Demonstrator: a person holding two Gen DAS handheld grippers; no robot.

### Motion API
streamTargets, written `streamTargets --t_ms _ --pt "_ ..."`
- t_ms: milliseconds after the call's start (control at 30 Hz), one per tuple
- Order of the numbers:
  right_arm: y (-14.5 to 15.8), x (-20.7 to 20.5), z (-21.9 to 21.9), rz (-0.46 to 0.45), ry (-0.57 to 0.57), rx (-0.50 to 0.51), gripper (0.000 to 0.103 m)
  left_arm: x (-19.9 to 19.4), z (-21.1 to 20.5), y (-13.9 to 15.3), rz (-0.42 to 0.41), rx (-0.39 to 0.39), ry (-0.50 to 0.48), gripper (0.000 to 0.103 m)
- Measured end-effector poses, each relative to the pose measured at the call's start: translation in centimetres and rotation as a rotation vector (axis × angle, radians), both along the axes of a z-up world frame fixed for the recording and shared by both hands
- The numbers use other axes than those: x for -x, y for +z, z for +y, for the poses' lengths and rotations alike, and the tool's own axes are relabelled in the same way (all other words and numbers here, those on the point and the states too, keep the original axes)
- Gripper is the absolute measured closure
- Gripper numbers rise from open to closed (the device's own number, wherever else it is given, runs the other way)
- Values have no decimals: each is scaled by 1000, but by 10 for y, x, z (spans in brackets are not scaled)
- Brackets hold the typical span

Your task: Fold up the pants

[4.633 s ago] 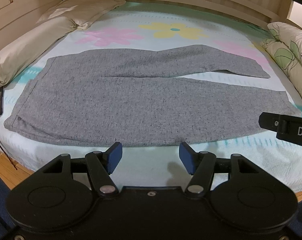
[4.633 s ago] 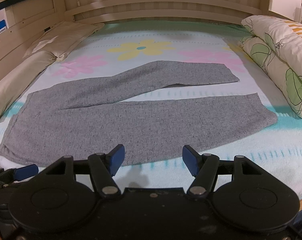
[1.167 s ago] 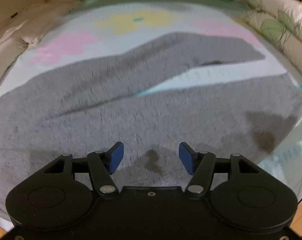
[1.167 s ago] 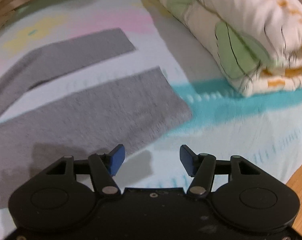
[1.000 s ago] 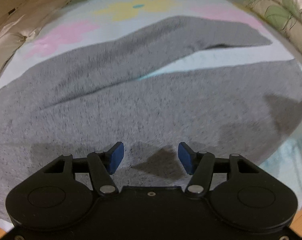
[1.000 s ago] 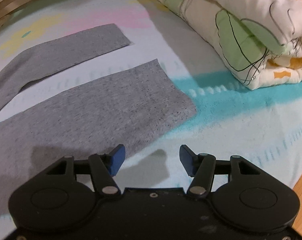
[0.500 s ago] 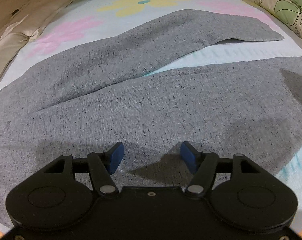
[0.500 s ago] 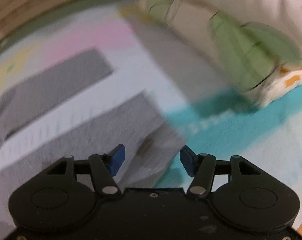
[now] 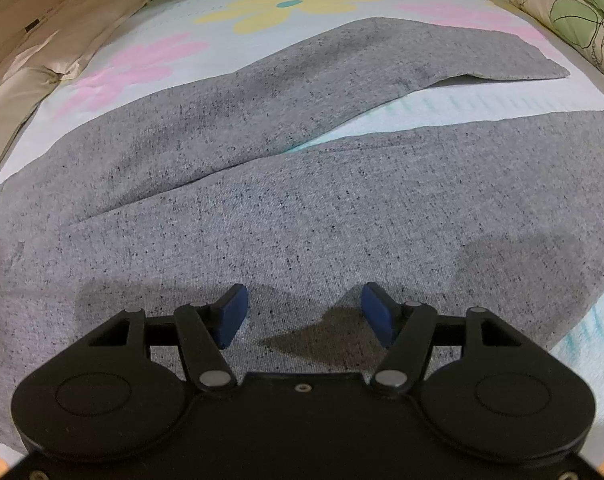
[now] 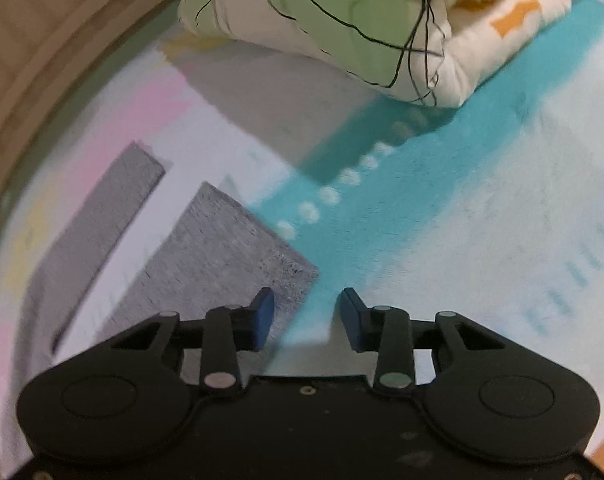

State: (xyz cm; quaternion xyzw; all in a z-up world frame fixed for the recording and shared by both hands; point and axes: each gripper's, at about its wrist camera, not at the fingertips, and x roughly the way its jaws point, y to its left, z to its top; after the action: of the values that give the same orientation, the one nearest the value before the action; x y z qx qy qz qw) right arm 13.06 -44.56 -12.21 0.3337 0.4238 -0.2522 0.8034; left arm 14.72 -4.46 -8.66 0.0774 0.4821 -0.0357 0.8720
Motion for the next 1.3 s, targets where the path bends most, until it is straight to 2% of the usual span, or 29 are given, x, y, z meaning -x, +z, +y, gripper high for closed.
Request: streamTargets --t_ms 167,233,333,433,500,600,767,800,833,900,1000,1033,1133,1200,1300 --pt "-5 -24 10 -6 30 29 66 -1 0 0 2 0 3 35" --pt "-6 -34 18 -5 53 52 93 -2 -1 -1 3 -2 0 35" --pt "-3 -45 27 21 44 101 95 -4 -1 1 15 1 -1 37" --pt "12 -43 39 63 47 198 97 -3 -1 7 14 10 -10 39" --pt "25 -34 40 87 44 216 98 2 -2 13 -15 19 -20 39" --pt "31 -18 33 120 28 190 98 9 -6 16 -39 26 -58 39" --pt "8 -6 29 186 -9 160 98 15 -7 4 41 32 -89 39" --pt "3 -8 31 197 10 173 97 16 -4 0 62 47 -93 39" --pt "2 -9 34 201 29 209 95 19 -1 0 49 58 -95 39" --pt "11 -8 39 209 41 256 89 22 3 0 66 63 -111 39" --pt "31 -2 42 177 19 326 86 32 9 -1 76 80 -126 39" --pt "40 -1 46 163 10 380 82 36 10 -1 70 78 -132 39" --pt "65 1 55 90 17 505 77 42 7 -2 56 61 -147 39" --pt "71 -7 55 47 79 478 77 43 5 -2 49 54 -150 39" --pt "65 -26 49 14 147 361 79 40 5 -3 55 56 -144 39"
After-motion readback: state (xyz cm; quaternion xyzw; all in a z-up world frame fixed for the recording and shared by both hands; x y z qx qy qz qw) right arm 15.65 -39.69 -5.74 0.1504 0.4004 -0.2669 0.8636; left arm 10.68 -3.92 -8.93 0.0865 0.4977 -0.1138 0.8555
